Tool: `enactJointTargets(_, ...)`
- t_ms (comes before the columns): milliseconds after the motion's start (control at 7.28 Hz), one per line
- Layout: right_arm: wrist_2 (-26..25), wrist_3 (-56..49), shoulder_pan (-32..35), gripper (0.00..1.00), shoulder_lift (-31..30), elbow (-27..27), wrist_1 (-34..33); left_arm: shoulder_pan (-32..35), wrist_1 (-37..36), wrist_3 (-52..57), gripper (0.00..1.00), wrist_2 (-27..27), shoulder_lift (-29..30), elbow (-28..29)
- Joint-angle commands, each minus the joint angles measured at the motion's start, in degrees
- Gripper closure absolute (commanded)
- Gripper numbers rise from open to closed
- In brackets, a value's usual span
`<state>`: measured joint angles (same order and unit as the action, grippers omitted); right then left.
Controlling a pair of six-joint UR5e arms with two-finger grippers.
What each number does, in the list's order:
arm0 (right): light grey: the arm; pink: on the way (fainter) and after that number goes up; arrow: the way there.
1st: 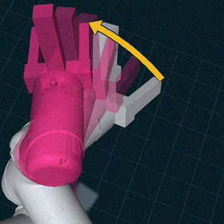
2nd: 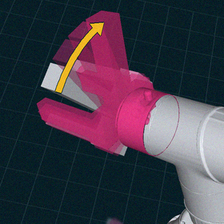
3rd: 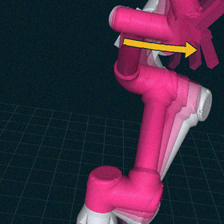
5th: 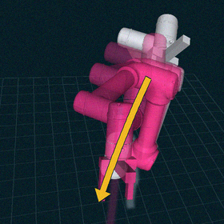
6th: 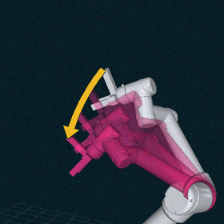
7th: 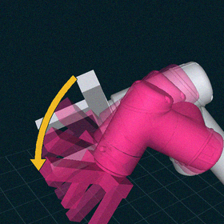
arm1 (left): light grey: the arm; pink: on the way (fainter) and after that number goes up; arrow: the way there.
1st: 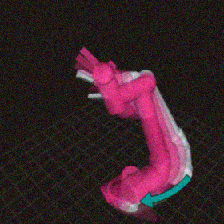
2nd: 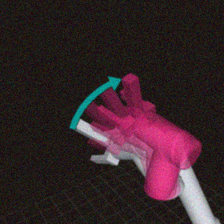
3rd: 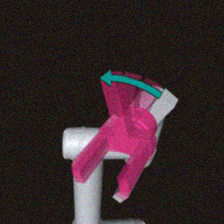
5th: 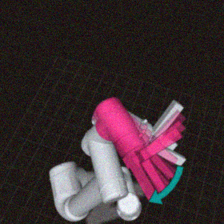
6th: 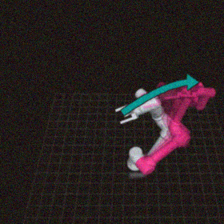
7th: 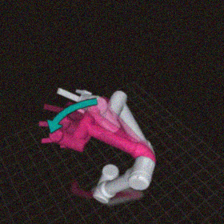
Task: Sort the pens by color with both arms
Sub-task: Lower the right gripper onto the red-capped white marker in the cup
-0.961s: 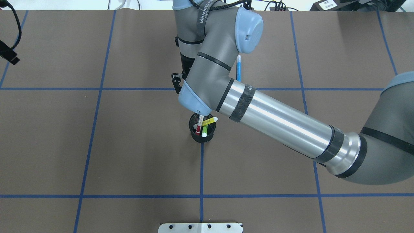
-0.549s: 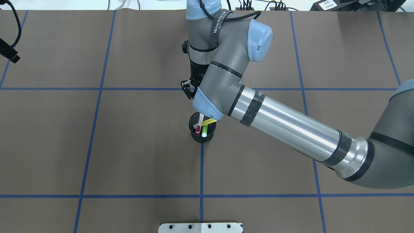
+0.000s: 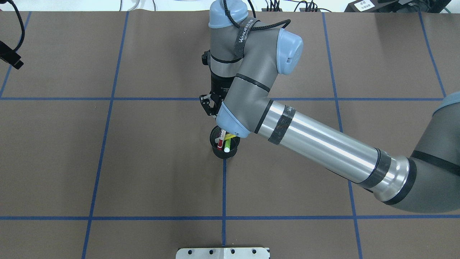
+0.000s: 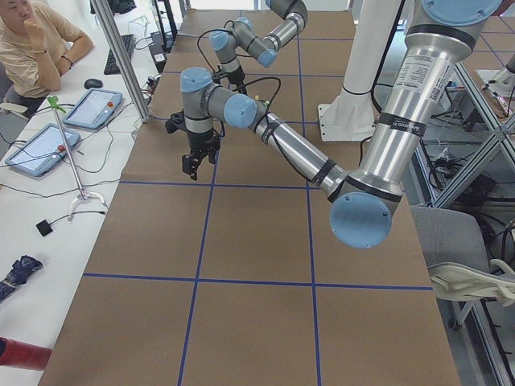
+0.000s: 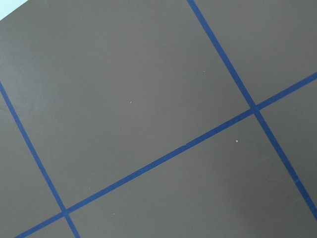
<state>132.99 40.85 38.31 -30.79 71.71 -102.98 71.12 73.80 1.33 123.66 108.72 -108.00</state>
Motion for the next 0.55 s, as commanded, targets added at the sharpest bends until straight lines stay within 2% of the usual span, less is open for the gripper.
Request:
enactJointTargets(0, 0.3, 1.1, -0.1, 0.62, 0.0, 0.6, -0.1, 0.0, 0.0, -0.2, 0.0, 0.0, 0.3, 0.0)
enactJointTargets(137, 0.3, 1.2, -0.1, 0.74, -0.1, 1.1, -0.2, 0.0, 0.0, -0.2, 0.0, -0.1, 0.3, 0.0)
enactJointTargets(275, 0.3, 1.2, -0.2, 0.78, -0.3, 1.2, -0.2, 0.0, 0.0, -0.2, 0.0, -0.1, 0.4, 0.0)
enactJointTargets(412, 0.3, 1.2, -0.2, 0.77, -0.6, 1.3, -0.1, 0.0, 0.0, -0.2, 0.0, -0.1, 0.6, 0.0)
